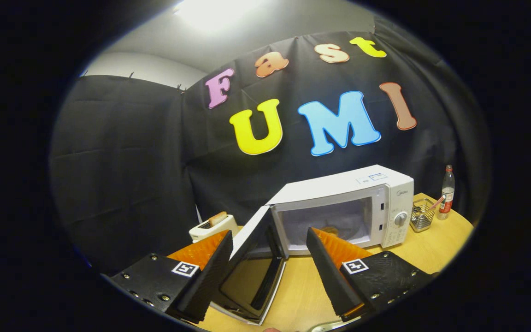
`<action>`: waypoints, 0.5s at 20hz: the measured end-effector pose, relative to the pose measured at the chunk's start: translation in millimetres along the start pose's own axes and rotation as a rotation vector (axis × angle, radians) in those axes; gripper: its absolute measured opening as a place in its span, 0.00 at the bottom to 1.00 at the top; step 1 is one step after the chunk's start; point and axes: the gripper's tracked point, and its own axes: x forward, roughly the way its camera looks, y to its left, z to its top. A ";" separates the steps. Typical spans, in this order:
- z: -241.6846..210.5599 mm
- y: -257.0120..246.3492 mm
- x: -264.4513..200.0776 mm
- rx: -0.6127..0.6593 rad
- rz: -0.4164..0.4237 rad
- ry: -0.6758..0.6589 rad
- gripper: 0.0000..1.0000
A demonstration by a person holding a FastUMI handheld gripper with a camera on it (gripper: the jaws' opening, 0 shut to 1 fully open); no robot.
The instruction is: Open the microwave, put the food inside, and close the microwave door.
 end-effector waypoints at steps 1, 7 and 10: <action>-0.8 14.4 -4.3 -0.009 0.020 0.001 0.97; -5.1 94.7 -25.5 -0.047 0.170 0.021 0.97; -20.9 127.9 -32.0 -0.058 0.229 0.055 0.97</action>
